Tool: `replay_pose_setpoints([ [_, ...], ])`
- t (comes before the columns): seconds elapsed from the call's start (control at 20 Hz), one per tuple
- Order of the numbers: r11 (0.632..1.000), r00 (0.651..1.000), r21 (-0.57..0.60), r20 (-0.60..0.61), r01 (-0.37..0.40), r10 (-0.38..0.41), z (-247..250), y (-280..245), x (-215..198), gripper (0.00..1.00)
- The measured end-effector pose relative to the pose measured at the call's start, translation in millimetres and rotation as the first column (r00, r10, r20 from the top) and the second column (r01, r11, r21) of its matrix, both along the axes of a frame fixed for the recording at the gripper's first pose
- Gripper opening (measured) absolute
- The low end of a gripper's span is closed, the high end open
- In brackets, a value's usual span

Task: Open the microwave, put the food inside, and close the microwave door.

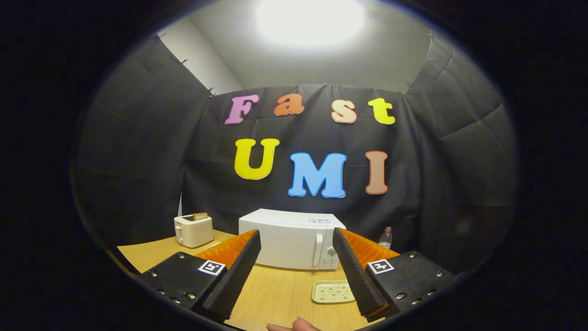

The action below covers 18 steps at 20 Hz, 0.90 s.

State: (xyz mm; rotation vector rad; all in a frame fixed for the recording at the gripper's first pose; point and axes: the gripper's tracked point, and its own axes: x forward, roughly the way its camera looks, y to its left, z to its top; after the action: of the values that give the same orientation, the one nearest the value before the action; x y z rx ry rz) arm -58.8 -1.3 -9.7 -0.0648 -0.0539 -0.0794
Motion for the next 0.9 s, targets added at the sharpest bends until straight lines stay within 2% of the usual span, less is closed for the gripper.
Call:
replay_pose_setpoints([
  [0.35, 0.999, 0.999, 0.026, 0.040, 0.024, -0.025, 9.9, -8.4, -5.7, 0.97],
  [0.55, 0.996, 0.995, 0.009, 0.048, 0.085, -0.086, 11.3, -22.1, -4.7, 0.97],
  [0.9, 0.995, 0.993, 0.019, 0.064, 0.094, -0.095, 11.3, -22.7, -1.1, 0.97],
])
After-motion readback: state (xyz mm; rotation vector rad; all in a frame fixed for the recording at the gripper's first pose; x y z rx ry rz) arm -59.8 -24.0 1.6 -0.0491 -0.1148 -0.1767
